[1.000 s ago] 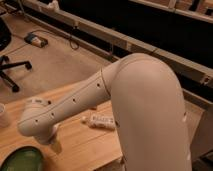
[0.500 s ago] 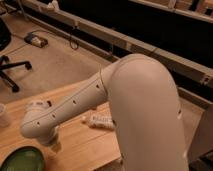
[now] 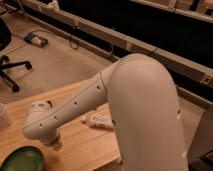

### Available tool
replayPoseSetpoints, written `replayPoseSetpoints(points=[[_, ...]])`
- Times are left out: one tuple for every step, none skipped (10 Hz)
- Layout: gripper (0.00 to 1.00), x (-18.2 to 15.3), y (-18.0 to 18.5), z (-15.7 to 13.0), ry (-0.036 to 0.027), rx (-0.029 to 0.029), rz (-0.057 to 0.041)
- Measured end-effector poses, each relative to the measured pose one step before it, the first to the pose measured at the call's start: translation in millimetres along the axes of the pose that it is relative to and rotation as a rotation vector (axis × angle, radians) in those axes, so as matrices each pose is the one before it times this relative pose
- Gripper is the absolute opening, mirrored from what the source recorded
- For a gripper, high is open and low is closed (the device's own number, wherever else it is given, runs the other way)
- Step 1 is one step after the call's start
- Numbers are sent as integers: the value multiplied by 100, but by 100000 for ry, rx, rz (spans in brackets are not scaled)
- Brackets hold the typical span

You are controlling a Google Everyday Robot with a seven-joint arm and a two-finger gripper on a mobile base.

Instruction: Place the eraser on the white sponge

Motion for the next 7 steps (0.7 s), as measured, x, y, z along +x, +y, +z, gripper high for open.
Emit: replayPoseSetpoints(points=[[52, 604, 192, -78, 1216, 466, 2297], [62, -195, -219, -61, -876, -5, -1722], [70, -301, -574, -143, -843, 206, -3564], [78, 65, -856, -114, -370, -404, -4940], [80, 808, -1251, 8, -119, -888, -6355], [80, 1001, -1640, 1, 375, -995, -6327], [80, 458, -2541, 79, 210, -979, -8315]])
